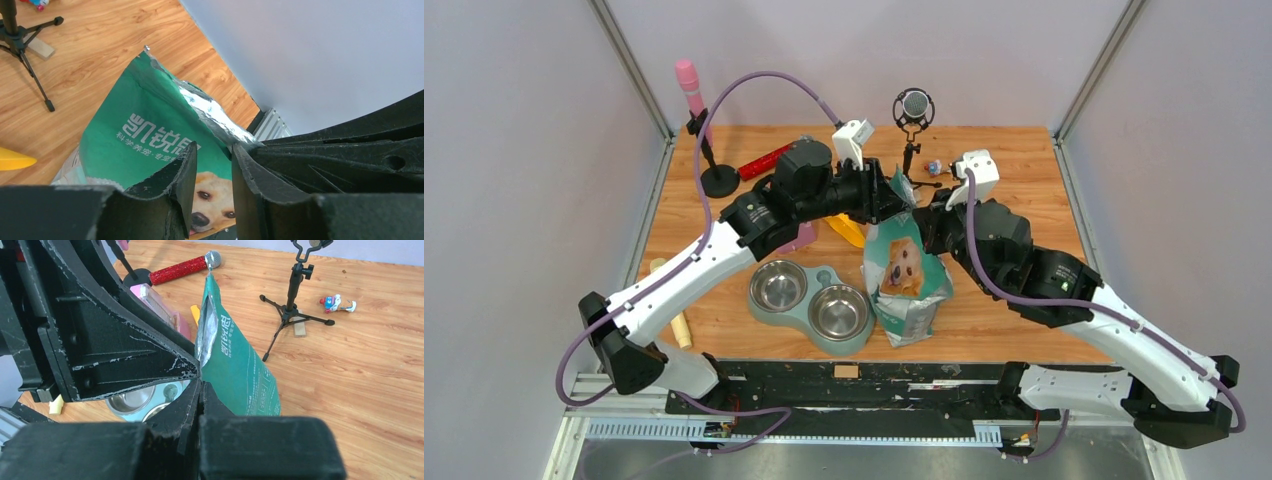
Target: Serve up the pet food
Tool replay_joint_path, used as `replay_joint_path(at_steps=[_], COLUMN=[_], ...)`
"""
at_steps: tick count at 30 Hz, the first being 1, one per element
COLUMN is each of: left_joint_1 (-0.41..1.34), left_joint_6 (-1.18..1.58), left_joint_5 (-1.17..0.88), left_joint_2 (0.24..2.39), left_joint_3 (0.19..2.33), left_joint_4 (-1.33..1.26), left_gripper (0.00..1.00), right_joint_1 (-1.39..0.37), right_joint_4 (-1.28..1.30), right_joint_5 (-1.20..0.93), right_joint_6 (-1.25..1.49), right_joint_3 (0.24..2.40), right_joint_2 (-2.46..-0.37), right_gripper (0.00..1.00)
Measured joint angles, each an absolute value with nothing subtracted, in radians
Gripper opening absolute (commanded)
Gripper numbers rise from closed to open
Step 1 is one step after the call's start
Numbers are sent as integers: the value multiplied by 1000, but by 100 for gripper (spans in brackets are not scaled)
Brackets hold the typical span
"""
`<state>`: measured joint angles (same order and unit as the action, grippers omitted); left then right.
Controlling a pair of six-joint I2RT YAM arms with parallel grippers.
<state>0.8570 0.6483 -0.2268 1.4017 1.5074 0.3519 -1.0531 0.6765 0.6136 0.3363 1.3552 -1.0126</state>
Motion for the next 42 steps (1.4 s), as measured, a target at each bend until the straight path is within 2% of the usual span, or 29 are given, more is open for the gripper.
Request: replay_joint_path(at_steps=[12, 14, 15, 17, 24, 33, 38, 42], left_joint_1=[850, 849, 849, 851, 862, 910, 917, 917], left_joint_6=[653, 657, 663, 669, 642, 513, 484, 480], left_joint_5=[-307, -314, -320, -331, -310, -128, -99, -98], left_joint_2=[1507, 1509, 1510, 1514, 1525, 1496, 1492, 1470], left_joint_3=[1597, 1597, 1598, 1605, 1612, 1611, 1611, 1608], left_joint_4=[352, 352, 351, 349, 358, 508, 550, 560], left_gripper=[35, 19, 4, 0, 0, 0, 0, 0], right_joint_1=[-998, -998, -998, -998, -1000, -1014, -1013, -1012], right_joint_4=[685, 684, 682, 675, 677, 694, 690, 684], right_joint_5=[559, 559, 558, 552, 598, 858, 866, 772], right_joint_6=[342, 339, 339, 339, 302, 119, 102, 116], right_joint_3=[1354, 1353, 1349, 1341, 1338, 1348, 1348, 1348], right_joint_2=[-1013, -1012, -1010, -1004, -1005, -1067, -1068, -1032], right_gripper=[0, 0, 0, 0, 0, 0, 0, 0])
